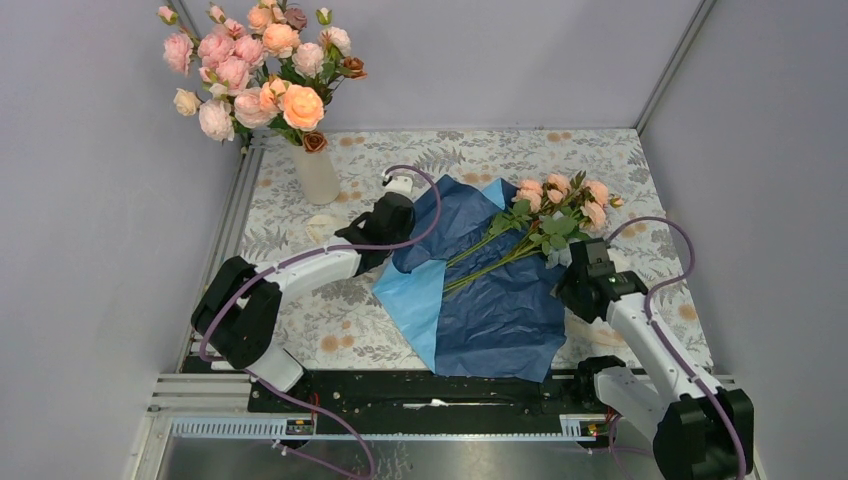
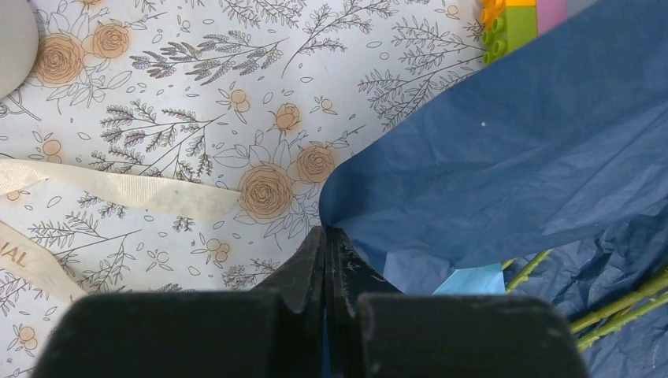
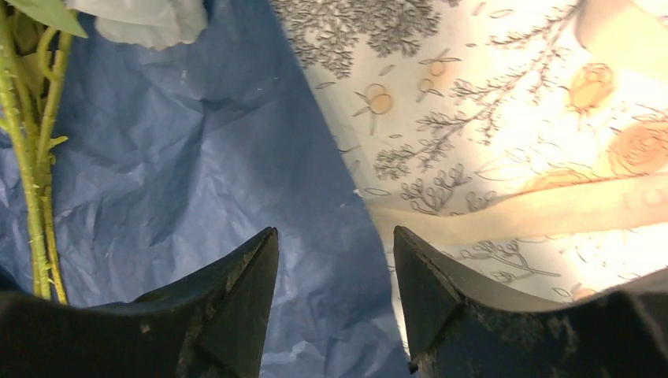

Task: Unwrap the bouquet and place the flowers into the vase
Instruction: Unfold the wrapping paper at the center of the board.

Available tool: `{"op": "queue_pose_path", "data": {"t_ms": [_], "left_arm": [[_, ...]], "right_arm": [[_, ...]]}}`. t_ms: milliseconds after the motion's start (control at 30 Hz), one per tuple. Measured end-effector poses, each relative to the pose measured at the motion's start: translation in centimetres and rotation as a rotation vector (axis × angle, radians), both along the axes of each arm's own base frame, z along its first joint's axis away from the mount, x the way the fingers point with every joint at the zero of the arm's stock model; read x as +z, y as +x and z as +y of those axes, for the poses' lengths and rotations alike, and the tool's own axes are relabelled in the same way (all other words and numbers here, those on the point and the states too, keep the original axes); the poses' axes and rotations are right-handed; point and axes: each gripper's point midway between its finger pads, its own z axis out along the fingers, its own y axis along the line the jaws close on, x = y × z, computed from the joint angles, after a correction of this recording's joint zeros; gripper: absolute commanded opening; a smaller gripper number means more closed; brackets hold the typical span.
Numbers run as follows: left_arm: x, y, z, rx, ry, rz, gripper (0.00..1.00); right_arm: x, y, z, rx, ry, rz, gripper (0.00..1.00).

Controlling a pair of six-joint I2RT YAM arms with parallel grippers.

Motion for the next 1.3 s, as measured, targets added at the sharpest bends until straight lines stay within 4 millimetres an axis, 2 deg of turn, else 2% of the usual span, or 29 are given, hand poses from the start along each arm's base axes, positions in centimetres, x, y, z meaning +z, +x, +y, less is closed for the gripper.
{"op": "queue_pose_path", "data": {"t_ms": [133,233,500,633,833,1000,1300], "left_arm": [[0.0,0.1,0.1,-0.002,-0.008,0.005,0.00],[0.0,0.1,0.0,-0.008,-0.016,0.007,0.00],[0.1,0.4,0.0,-0.013,-0.035,0.010,0.00],[0.1,0.5,0.2,-0.009,-0.040,0.011,0.00],[0.1,0.7,0.3,-0.002,-0.047,0.012,0.00],[0.1,1.3,1.4,0.036,-0.056,0.014,0.00],[-1.2,3.2,5.4,0.168,-0.038,0.034,0.00]], "right_arm": [[0.4,-1.2,-0.8,-0.035,0.008,0.012,0.64],[0.2,-2.2,-0.7,-0.042,0.035,0.022,0.64],[-2.1,-5.1,1.0,-0.043,0.147,0.118,0.60],[-2.8,-5.5,2.2,-0.043,0.213,0.139,0.43],[-3.1,-4.8,3.0,-0.045,0.253,0.143,0.00],[-3.2,-4.3,2.4,-0.058,0.224,0.124,0.00],[-3.5,-4.2,1.5,-0.081,0.176,0.121,0.00]]}}
